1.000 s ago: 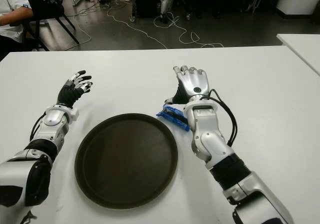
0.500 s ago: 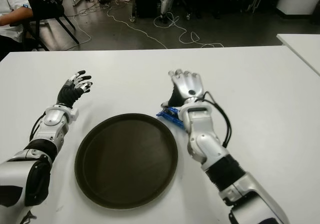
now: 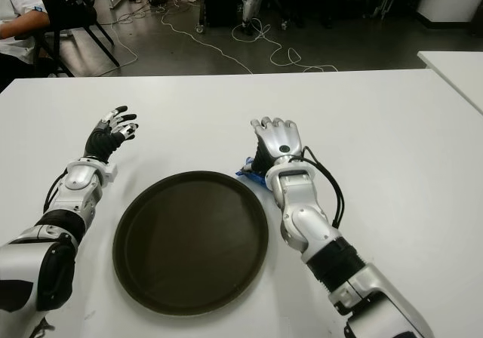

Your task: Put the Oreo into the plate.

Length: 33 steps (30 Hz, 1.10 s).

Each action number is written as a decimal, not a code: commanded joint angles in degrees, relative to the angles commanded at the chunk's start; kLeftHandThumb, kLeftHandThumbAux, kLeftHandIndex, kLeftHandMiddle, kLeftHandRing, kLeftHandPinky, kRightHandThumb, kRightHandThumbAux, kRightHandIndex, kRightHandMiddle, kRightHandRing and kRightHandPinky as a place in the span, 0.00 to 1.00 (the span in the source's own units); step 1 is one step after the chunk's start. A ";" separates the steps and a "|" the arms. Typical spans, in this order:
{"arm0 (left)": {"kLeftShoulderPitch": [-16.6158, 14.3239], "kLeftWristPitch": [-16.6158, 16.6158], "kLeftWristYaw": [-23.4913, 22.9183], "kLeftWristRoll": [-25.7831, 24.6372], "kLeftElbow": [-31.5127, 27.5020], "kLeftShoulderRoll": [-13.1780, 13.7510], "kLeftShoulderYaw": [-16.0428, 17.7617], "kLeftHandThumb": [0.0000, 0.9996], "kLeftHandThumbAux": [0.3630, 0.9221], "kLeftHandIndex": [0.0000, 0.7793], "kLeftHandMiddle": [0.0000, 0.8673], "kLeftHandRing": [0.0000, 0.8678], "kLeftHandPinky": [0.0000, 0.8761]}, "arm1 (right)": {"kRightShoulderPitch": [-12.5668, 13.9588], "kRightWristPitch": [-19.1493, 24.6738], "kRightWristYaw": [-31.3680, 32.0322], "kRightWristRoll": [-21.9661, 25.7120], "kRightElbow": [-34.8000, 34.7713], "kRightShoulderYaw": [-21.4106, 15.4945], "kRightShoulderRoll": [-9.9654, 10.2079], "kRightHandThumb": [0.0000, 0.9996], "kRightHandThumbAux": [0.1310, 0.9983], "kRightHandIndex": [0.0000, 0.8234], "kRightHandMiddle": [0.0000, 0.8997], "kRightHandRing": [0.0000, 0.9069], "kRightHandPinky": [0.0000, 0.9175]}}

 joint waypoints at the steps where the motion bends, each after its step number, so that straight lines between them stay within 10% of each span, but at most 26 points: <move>1: 0.02 -0.04 -0.11 -0.05 -0.01 0.01 0.04 0.15 0.58 0.14 0.24 0.24 0.25 | 0.07 0.20 0.11 -0.07 -0.07 0.00 0.03 0.00 0.56 0.20 0.22 0.24 0.26; 33: 0.30 0.06 -0.75 -0.40 -0.07 0.34 0.65 0.14 0.50 0.12 0.22 0.22 0.25 | 1.16 -0.26 -4.94 3.17 4.79 -2.08 0.40 0.00 0.59 0.28 0.28 0.29 0.31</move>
